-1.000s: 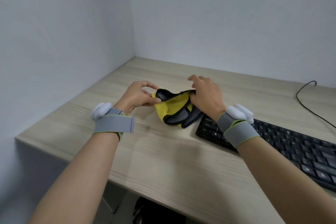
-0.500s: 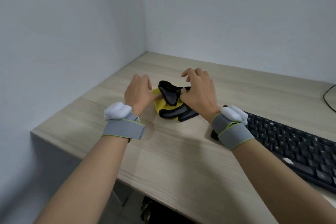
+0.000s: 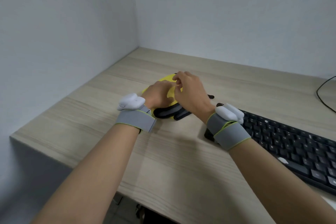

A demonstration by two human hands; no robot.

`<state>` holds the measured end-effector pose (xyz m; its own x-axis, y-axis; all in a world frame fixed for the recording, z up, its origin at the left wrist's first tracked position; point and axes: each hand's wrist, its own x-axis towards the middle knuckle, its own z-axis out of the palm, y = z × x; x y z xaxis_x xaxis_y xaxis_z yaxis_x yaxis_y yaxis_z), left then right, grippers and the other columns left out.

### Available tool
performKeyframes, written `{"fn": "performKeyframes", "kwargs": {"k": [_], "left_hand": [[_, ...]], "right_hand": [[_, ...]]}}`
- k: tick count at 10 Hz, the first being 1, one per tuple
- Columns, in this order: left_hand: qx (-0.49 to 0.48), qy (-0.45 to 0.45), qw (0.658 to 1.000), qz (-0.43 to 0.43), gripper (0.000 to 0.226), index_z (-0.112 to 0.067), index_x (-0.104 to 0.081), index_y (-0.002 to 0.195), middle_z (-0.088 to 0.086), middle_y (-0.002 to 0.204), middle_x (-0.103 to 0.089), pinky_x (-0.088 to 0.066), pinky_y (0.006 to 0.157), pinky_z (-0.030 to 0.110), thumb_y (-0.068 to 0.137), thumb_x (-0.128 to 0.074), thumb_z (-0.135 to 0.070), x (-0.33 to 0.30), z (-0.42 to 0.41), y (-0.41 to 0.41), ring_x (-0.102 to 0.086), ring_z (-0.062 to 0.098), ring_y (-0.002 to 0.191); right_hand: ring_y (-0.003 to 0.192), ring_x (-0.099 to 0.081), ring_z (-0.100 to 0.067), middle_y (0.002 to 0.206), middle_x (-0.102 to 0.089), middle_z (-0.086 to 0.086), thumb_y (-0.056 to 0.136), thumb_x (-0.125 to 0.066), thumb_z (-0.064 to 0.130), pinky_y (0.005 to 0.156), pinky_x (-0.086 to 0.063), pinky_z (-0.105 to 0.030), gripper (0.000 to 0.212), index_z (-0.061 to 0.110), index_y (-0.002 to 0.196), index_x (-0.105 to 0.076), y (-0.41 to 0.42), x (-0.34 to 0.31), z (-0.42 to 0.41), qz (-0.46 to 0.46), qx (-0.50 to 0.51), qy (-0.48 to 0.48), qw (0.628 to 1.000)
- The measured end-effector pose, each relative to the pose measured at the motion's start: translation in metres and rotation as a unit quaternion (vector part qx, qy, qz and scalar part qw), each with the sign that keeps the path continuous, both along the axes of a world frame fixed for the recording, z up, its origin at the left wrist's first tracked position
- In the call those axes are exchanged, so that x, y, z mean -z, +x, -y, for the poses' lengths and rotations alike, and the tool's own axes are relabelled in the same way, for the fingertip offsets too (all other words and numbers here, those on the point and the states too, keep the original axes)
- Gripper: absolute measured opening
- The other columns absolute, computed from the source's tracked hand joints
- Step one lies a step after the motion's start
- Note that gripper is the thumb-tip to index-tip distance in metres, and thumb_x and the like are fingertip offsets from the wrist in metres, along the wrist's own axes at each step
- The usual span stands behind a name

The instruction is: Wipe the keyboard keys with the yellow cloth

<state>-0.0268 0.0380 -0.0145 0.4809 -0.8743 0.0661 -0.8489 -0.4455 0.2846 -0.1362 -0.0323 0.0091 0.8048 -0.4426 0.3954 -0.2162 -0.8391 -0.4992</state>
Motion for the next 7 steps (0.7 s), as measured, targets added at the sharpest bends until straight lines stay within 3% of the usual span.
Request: {"fn": "performKeyframes", "kwargs": {"k": [1, 2, 3, 5, 6, 7], "left_hand": [[-0.012, 0.041, 0.999, 0.016, 0.047, -0.010, -0.042, 0.137, 0.010, 0.140, -0.047, -0.032, 0.100, 0.039, 0.093, -0.048, -0.028, 0.006, -0.005, 0.004, -0.041, 0.027, 0.129], [-0.026, 0.143, 0.989, 0.014, 0.058, -0.016, -0.007, 0.153, 0.000, 0.162, -0.003, -0.005, 0.116, 0.048, 0.102, -0.023, -0.037, 0.016, -0.010, 0.006, -0.004, 0.018, 0.148], [-0.042, 0.169, 0.984, 0.030, 0.056, -0.019, 0.004, 0.153, -0.005, 0.161, 0.010, 0.004, 0.115, 0.052, 0.103, -0.013, -0.039, 0.019, -0.009, 0.005, 0.007, 0.015, 0.148], [-0.080, 0.173, 0.981, 0.046, 0.054, -0.027, 0.003, 0.153, -0.011, 0.160, 0.009, 0.005, 0.114, 0.058, 0.102, -0.010, -0.042, 0.017, -0.007, -0.003, 0.006, 0.012, 0.147], [-0.092, 0.181, 0.978, 0.050, 0.055, -0.027, -0.002, 0.153, -0.009, 0.161, 0.004, 0.005, 0.112, 0.062, 0.102, -0.011, -0.044, 0.014, -0.008, -0.007, 0.004, 0.016, 0.148], [-0.119, 0.126, 0.983, 0.064, 0.051, -0.021, -0.024, 0.150, 0.002, 0.159, -0.019, -0.002, 0.111, 0.063, 0.102, -0.022, -0.039, 0.000, -0.004, -0.013, -0.012, 0.022, 0.146]], "right_hand": [[0.118, -0.048, -0.037, 0.127, -0.052, -0.020, 0.086, -0.042, 0.003, 0.097, -0.042, -0.043, 0.044, 0.003, 0.130, -0.042, 0.009, 0.016, -0.001, -0.146, -0.040, 0.001, 0.989], [0.134, -0.033, -0.034, 0.146, -0.035, -0.018, 0.097, -0.030, 0.012, 0.109, -0.031, -0.045, 0.049, 0.004, 0.143, -0.019, 0.015, 0.031, 0.000, -0.234, -0.055, -0.029, 0.970], [0.133, -0.034, -0.035, 0.149, -0.031, -0.015, 0.099, -0.023, 0.020, 0.107, -0.031, -0.051, 0.047, 0.005, 0.144, -0.017, 0.014, 0.033, 0.003, -0.271, -0.035, -0.081, 0.958], [0.123, -0.045, -0.036, 0.142, -0.041, -0.010, 0.099, -0.023, 0.037, 0.098, -0.038, -0.046, 0.048, 0.009, 0.138, -0.030, -0.002, 0.024, 0.003, -0.321, 0.013, -0.136, 0.937], [0.115, -0.051, -0.036, 0.126, -0.054, -0.015, 0.097, -0.030, 0.042, 0.091, -0.040, -0.041, 0.045, 0.007, 0.121, -0.046, -0.010, 0.013, 0.004, -0.317, 0.044, -0.161, 0.934], [0.108, -0.055, -0.037, 0.119, -0.057, -0.017, 0.095, -0.037, 0.041, 0.090, -0.042, -0.041, 0.044, 0.005, 0.114, -0.053, -0.022, -0.001, 0.013, -0.261, 0.076, -0.116, 0.955]]}}
